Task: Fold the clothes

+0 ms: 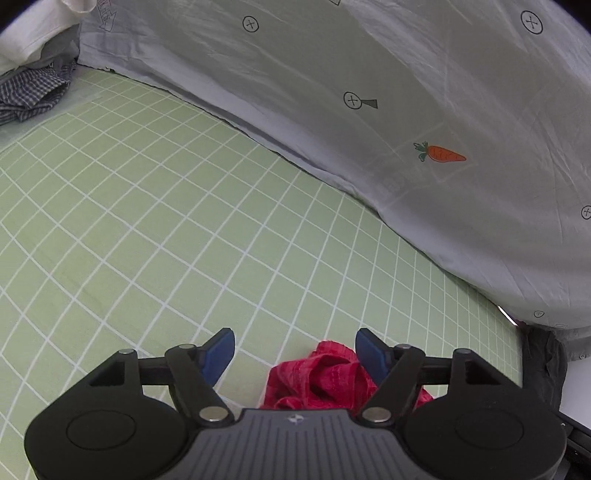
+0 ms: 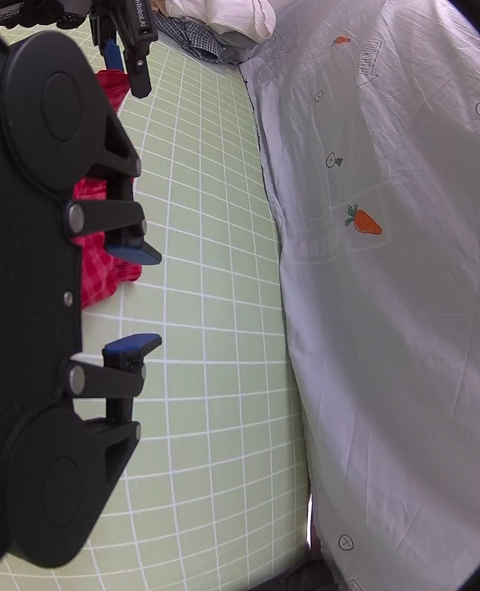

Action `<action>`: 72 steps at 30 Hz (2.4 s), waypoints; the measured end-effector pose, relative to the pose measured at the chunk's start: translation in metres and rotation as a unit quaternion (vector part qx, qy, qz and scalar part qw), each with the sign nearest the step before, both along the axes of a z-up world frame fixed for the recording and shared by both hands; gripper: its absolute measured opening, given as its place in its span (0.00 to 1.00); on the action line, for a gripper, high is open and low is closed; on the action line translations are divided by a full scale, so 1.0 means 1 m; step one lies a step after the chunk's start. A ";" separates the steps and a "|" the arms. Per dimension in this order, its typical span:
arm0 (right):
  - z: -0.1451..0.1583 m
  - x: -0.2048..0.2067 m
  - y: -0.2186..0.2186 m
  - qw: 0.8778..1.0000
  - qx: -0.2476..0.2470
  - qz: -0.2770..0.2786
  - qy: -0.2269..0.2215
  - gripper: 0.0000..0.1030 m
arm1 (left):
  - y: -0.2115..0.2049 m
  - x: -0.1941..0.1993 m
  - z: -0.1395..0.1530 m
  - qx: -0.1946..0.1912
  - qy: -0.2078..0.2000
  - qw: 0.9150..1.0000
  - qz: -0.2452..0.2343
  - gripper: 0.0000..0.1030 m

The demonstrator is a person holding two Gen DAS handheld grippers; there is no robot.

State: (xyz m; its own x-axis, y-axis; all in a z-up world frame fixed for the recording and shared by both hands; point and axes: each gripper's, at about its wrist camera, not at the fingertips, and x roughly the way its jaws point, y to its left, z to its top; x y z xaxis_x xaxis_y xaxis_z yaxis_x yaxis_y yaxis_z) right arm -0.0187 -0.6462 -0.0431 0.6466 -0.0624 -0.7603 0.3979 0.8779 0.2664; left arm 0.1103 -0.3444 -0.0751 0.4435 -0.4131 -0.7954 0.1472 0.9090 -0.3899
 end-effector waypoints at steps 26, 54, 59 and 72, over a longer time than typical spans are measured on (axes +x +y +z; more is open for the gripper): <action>-0.033 -0.097 0.062 0.994 -0.079 0.010 0.074 0.54 | 0.029 -0.096 -0.031 0.080 0.064 0.993 -0.061 0.75; -0.034 -0.019 0.016 0.999 -0.006 -0.022 0.046 0.60 | 0.014 -0.024 -0.041 0.048 0.055 0.997 -0.021 0.78; -0.046 -0.041 0.026 0.998 0.024 -0.020 0.057 0.60 | 0.012 -0.054 -0.061 0.044 0.095 0.993 -0.063 0.70; -0.018 -0.061 0.032 1.000 -0.027 0.013 -0.005 0.01 | 0.020 -0.074 -0.036 0.032 0.030 0.997 -0.068 0.03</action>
